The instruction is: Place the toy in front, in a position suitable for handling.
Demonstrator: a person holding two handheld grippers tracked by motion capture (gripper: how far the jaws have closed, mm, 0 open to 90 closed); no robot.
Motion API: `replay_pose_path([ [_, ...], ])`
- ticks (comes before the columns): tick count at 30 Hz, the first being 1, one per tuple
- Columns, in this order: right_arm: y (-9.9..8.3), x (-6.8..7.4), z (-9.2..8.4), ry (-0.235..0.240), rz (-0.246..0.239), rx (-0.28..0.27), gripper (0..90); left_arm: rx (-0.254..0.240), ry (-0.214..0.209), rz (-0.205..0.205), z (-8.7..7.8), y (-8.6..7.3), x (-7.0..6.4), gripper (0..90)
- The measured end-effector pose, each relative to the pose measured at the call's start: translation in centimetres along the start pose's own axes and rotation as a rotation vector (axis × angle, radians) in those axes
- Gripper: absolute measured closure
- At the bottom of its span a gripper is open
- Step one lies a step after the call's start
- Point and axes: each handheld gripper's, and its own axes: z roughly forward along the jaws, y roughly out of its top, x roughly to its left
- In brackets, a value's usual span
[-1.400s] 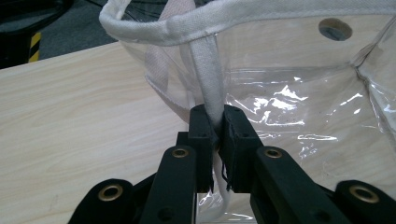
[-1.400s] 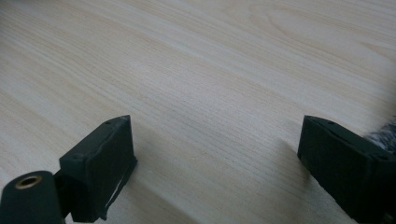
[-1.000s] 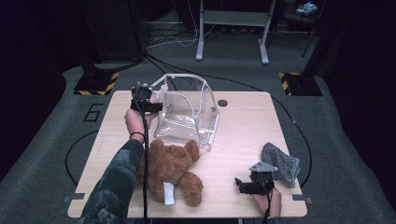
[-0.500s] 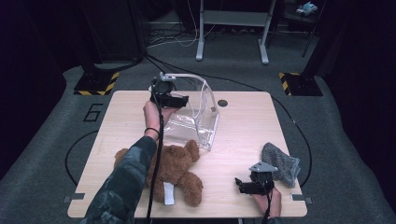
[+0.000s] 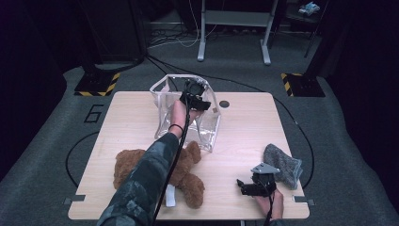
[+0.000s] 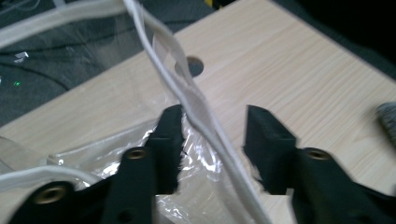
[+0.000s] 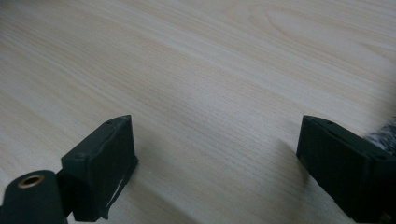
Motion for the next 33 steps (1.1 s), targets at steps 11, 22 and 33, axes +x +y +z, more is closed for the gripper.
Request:
replay_pose_path([
  [11,0.0,0.0,0.0,0.003,0.010,-0.002,11.7,0.013,0.143,-0.128,0.4,-0.8,2.3,83.5],
  [22,0.0,0.0,-0.1,0.002,0.003,0.003,12.3,-0.002,0.262,-0.225,0.3,-1.2,4.5,84.2],
  [33,-0.1,-0.1,-0.1,0.004,-0.006,0.003,12.8,0.003,0.326,-0.302,-0.1,-1.6,6.9,83.5],
])
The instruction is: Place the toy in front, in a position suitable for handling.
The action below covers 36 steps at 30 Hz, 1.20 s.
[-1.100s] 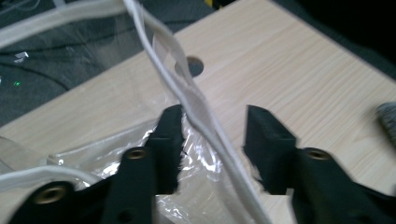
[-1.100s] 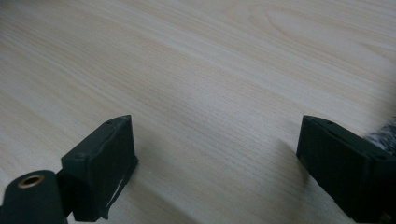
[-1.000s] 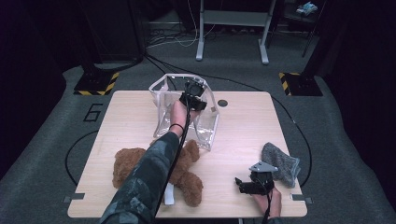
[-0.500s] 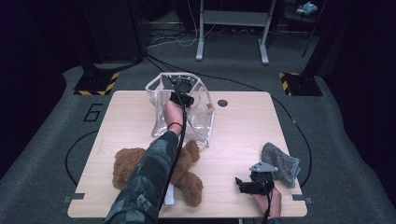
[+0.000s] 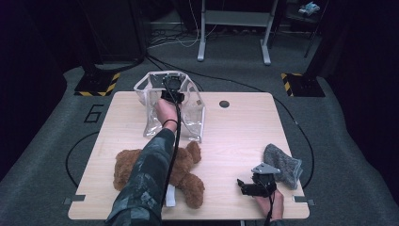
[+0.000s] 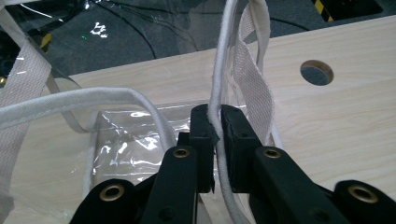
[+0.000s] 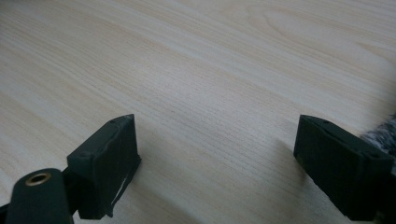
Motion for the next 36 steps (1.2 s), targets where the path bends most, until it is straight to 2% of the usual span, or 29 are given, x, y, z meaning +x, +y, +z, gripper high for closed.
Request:
replay_pose_path([
  [7,0.0,0.0,0.0,-0.002,-0.004,0.001,12.9,0.001,0.033,-0.030,-0.2,-0.1,2.0,82.4],
  [9,0.0,0.0,0.0,-0.003,-0.003,-0.003,13.0,-0.004,0.027,-0.029,-0.3,-0.2,2.5,80.2],
  [13,0.0,0.0,0.1,-0.003,0.001,-0.011,13.2,-0.016,-0.028,-0.024,-1.2,-0.3,2.8,58.4],
  [16,0.0,0.0,0.1,-0.004,0.001,-0.012,13.1,-0.055,-0.057,0.031,-2.5,-0.7,2.2,42.7],
  [18,0.0,0.0,0.1,-0.007,0.012,-0.014,13.1,-0.065,-0.081,0.041,-3.2,-1.0,2.0,37.2],
  [19,0.0,0.1,0.1,-0.011,0.023,-0.018,13.1,-0.076,-0.086,0.045,-3.5,-1.3,2.0,35.9],
  [22,0.0,0.0,0.1,-0.008,0.014,-0.014,13.2,-0.083,-0.096,0.055,-4.3,-1.9,2.1,32.4],
  [25,0.0,0.0,0.1,-0.007,0.012,-0.013,13.1,-0.082,-0.126,0.055,-5.1,-2.3,2.5,29.0],
  [28,0.0,0.0,0.1,-0.008,0.012,-0.013,13.1,-0.103,-0.150,0.065,-6.1,-2.9,2.9,26.2],
  [31,0.0,0.0,0.1,-0.009,0.011,-0.013,13.2,-0.109,-0.187,0.088,-7.5,-3.8,3.9,23.1],
  [33,0.0,0.0,0.1,-0.010,0.011,-0.014,13.2,-0.124,-0.203,0.073,-8.3,-4.6,4.5,21.1],
  [36,0.0,0.1,0.1,-0.014,0.013,-0.014,13.1,-0.119,-0.225,0.078,-9.5,-5.8,5.8,18.9],
])
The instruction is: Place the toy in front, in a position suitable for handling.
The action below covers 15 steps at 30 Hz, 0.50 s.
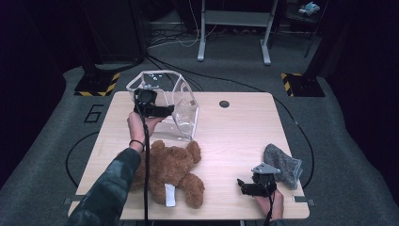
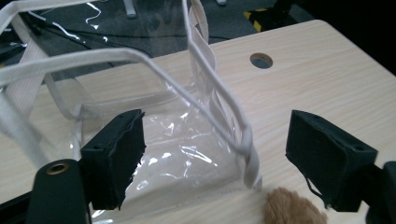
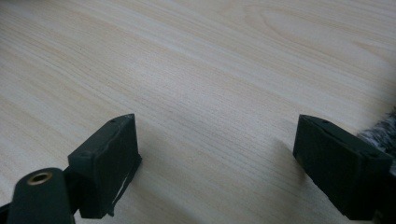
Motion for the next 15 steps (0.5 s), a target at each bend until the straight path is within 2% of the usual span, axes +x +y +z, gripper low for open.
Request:
replay_pose_path([
  [2,0.1,0.0,0.0,0.001,0.008,0.004,12.9,0.004,-0.001,0.010,-1.1,-1.2,0.8,16.4],
  [3,0.1,0.0,0.1,-0.006,0.007,0.003,12.9,0.027,-0.006,0.023,-1.7,-1.8,1.2,16.2],
  [7,0.3,0.0,0.0,-0.007,0.005,0.026,11.7,0.016,-0.009,-0.008,-3.7,-4.5,2.6,14.6],
  [9,0.4,0.0,-0.1,0.007,0.043,0.026,9.8,0.024,-0.003,-0.020,-4.5,-6.0,3.3,13.6],
  [10,0.4,0.0,-0.1,0.017,0.067,0.020,9.8,0.033,0.001,-0.013,-4.8,-6.8,3.7,13.5],
  [12,0.6,0.2,-0.1,0.033,0.080,0.019,9.9,0.033,0.000,-0.031,-5.5,-8.1,4.3,12.2],
  [15,1.6,1.1,-0.2,0.052,0.068,0.015,11.1,0.032,-0.022,-0.069,-6.6,-10.2,5.0,12.0],
])
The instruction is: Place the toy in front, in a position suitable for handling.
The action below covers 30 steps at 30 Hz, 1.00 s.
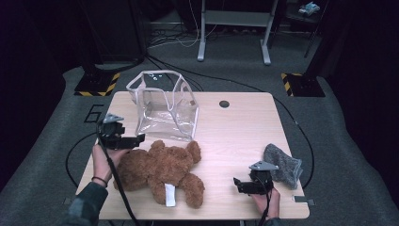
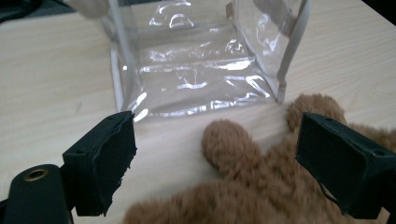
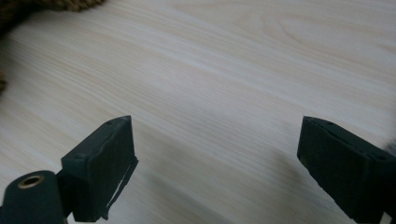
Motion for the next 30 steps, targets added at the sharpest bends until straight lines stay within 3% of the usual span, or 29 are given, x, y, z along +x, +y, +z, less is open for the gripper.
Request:
replay_pose_path([
  [3,1.7,1.5,-0.1,0.031,-0.018,0.004,11.7,0.014,-0.030,-0.021,-0.8,-2.1,0.5,11.9],
  [10,5.4,4.9,0.1,0.118,-0.075,-0.007,12.9,0.051,-0.024,-0.023,-1.1,-5.0,0.9,11.9],
  [15,8.3,7.8,0.6,0.150,-0.137,0.005,14.8,0.078,-0.035,-0.010,-0.6,-6.0,0.5,16.0],
  [20,11.2,10.2,0.7,0.196,-0.181,-0.021,18.2,0.082,-0.053,-0.041,0.1,-6.9,0.3,19.8],
  [22,12.3,11.1,0.9,0.226,-0.176,-0.031,19.1,0.097,-0.047,-0.011,0.3,-7.2,0.1,23.3],
  [24,13.5,12.0,1.1,0.248,-0.190,-0.042,20.7,0.085,-0.043,-0.012,0.3,-7.4,-0.1,26.6],
  [30,15.4,13.9,2.7,0.278,-0.229,-0.025,37.2,0.097,-0.046,0.000,0.6,-7.9,-0.3,37.9],
])
